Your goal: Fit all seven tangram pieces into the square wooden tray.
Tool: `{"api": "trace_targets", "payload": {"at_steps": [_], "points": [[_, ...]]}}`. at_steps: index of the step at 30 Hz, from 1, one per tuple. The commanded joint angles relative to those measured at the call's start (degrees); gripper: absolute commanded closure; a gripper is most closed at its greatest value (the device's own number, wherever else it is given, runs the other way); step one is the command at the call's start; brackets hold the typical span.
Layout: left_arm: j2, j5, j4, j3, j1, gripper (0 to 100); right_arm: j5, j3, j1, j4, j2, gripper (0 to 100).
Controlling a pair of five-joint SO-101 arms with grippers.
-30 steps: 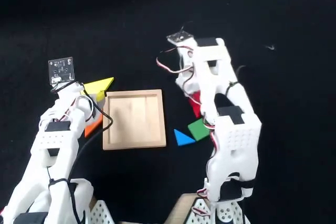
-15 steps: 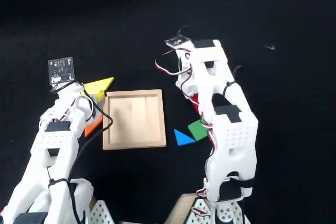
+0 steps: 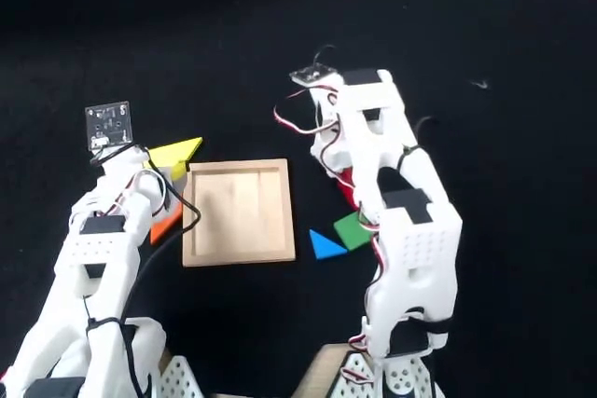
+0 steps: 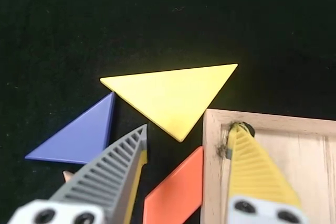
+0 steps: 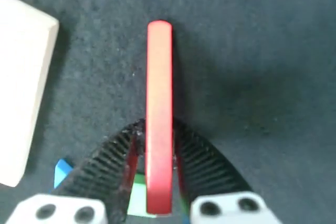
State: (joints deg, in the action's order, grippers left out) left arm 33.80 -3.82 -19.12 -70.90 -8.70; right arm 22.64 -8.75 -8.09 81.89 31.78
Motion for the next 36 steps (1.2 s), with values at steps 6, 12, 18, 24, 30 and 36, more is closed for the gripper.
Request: {"api": "trace_targets", "payload": {"at_steps": [6,12,18,24,30,36], "points": [[0.3,-0.2,1.1,1.0,0.5,75,0.2,-1.0,-0.9,1.1,-5.8,95.3],[0.3,-0.2,1.1,1.0,0.5,75,0.2,-1.3,-0.9,1.1,-5.8,98.6],[0.3,-0.2,1.1,1.0,0.4,75,0.2,-1.0,-0.8,1.1,-5.8,98.8],[0.3,-0.3,1.1,0.9,0.4,75,0.2,-0.9,-0.9,1.1,-5.8,98.8],[0.3,-0.2,0.8,0.8,0.3,75,0.2,-0.9,-0.9,1.7,-9.6,98.8],[0.7,-0.6,0.6,0.8,-2.2,75,4.0,2.9,-2.6,6.8,-21.0,98.8]]}}
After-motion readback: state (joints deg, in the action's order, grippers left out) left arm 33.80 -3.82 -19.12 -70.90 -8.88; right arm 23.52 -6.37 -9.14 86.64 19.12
